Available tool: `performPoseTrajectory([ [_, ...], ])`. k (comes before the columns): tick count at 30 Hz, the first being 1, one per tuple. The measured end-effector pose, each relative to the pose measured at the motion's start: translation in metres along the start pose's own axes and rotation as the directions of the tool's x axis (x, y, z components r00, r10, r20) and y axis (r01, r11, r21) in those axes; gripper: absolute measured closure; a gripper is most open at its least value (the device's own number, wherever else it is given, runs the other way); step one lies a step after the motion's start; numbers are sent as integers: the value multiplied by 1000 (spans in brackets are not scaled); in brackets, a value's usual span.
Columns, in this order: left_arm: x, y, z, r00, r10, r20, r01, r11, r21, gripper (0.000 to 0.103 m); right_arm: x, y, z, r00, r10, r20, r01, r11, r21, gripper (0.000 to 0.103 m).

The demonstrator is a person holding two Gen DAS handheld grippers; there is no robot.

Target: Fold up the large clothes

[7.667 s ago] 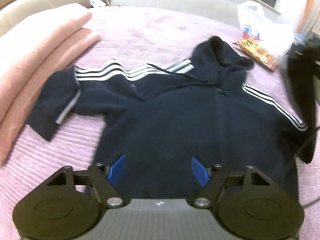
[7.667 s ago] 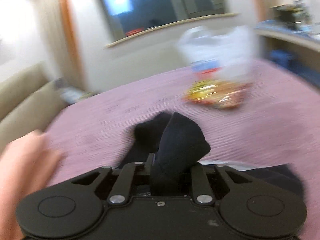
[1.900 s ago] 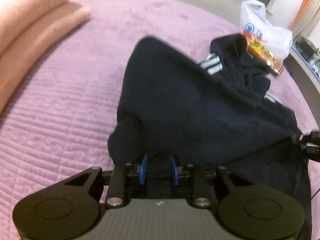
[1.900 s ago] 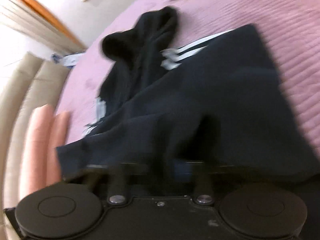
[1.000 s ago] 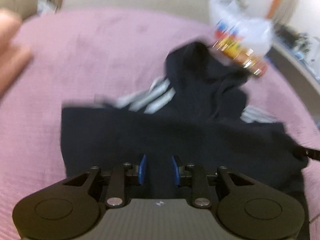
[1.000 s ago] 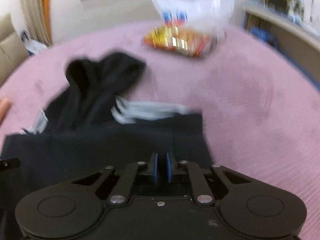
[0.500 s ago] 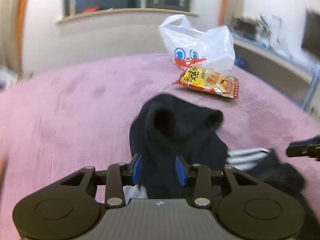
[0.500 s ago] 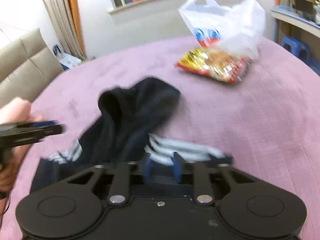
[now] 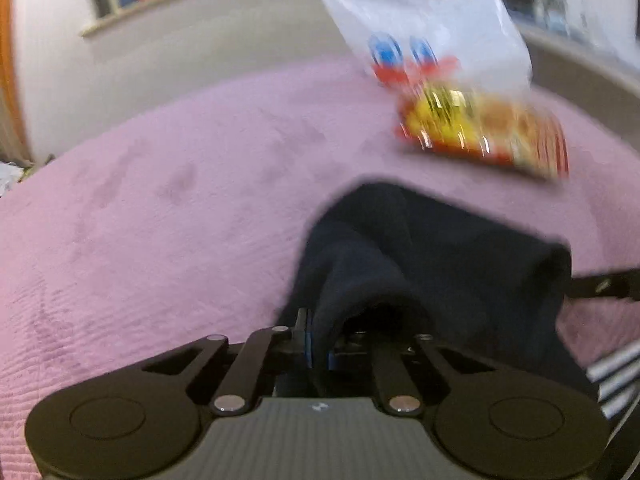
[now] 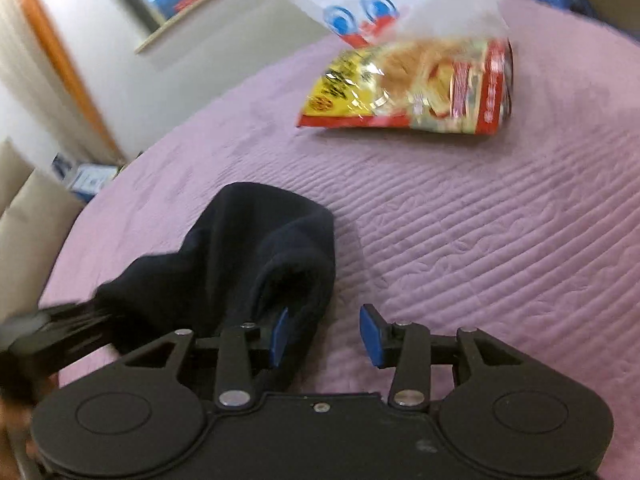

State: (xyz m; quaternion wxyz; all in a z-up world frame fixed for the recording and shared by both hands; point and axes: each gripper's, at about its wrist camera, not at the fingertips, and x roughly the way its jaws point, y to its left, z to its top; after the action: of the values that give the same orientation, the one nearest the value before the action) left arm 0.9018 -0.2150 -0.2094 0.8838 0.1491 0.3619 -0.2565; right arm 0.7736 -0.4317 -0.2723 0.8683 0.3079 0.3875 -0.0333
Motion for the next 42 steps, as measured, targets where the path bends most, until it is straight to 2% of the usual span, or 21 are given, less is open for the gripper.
performPoseTrajectory([
  [2, -21, 28, -1, 998, -21, 59, 27, 995, -93, 96, 14, 1, 1, 999, 11, -45, -9, 999, 34, 56],
  [3, -31, 43, -4, 997, -30, 76, 41, 989, -143, 95, 17, 5, 1, 999, 6, -48, -5, 1000, 13, 85],
  [4, -41, 57, -7, 996, -29, 88, 45, 982, -183, 95, 15, 14, 2, 999, -28, -31, 27, 999, -34, 92],
  [8, -70, 94, -34, 995, -11, 98, 33, 973, -226, 95, -49, 48, -2, 981, 8, 193, 35, 975, -218, 94],
  [10, -72, 106, -55, 998, -4, 66, 19, 975, -221, 95, -79, 57, -8, 969, 33, 243, 44, 952, -304, 96],
  [14, -48, 105, -100, 997, -37, -74, 23, 982, -186, 93, -66, 44, -28, 984, -61, 166, 118, 926, -359, 96],
  [17, -36, 90, -124, 991, -34, -131, 19, 994, -112, 88, -24, 25, -52, 983, -184, 5, 172, 906, -387, 92],
  [18, -38, 86, -126, 993, -17, -114, 7, 996, -87, 87, -15, 21, -61, 979, -201, -29, 172, 897, -407, 79],
  [20, -44, 87, -125, 992, 9, -124, -17, 998, -59, 69, -27, 22, -65, 982, -187, 2, 168, 876, -452, 68],
  [21, -51, 90, -124, 992, 17, -123, -23, 999, -48, 66, -39, 24, -63, 985, -171, -2, 151, 872, -466, 65],
  [23, -71, 96, -119, 997, -11, -76, 9, 999, -31, 62, -68, 23, -59, 998, -67, 9, 64, 883, -465, 64],
  [24, -84, 102, -117, 998, -33, -47, 32, 999, -26, 62, -80, 24, -55, 999, -25, 30, 36, 885, -463, 57],
  [27, -110, 105, -98, 996, -71, 46, 71, 997, -7, 62, -94, 41, -44, 990, 53, 132, 14, 886, -464, 51],
  [29, -104, 91, -74, 990, -106, 91, 105, 994, 11, 63, -74, 60, -37, 986, 56, 154, 23, 885, -465, 62],
  [30, -98, 82, -64, 987, -127, 100, 127, 992, 10, 63, -58, 69, -35, 985, 54, 163, 29, 880, -473, 84],
  [31, -88, 72, -54, 982, -160, 96, 159, 987, 15, 65, -42, 79, -34, 986, 54, 159, 29, 877, -479, 96],
  [35, -65, 50, -36, 958, -251, 140, 253, 968, 6, 64, 19, 100, -32, 995, -16, 102, 64, 870, -489, 96],
  [38, -18, 47, -40, 971, -237, 35, 238, 971, -34, 65, 51, 90, -34, 992, -96, 81, 123, 876, -466, 97],
  [40, 17, 49, -51, 983, -178, -52, 175, 983, -56, 76, 60, 80, -39, 993, -105, 52, 117, 896, -429, 103],
  [41, 28, 53, -58, 980, -184, -74, 179, 981, -80, 76, 61, 76, -40, 994, -94, 56, 109, 903, -416, 103],
  [42, 31, 57, -64, 978, -202, -44, 197, 975, -104, 76, 59, 76, -42, 994, -88, 60, 105, 904, -415, 103],
])
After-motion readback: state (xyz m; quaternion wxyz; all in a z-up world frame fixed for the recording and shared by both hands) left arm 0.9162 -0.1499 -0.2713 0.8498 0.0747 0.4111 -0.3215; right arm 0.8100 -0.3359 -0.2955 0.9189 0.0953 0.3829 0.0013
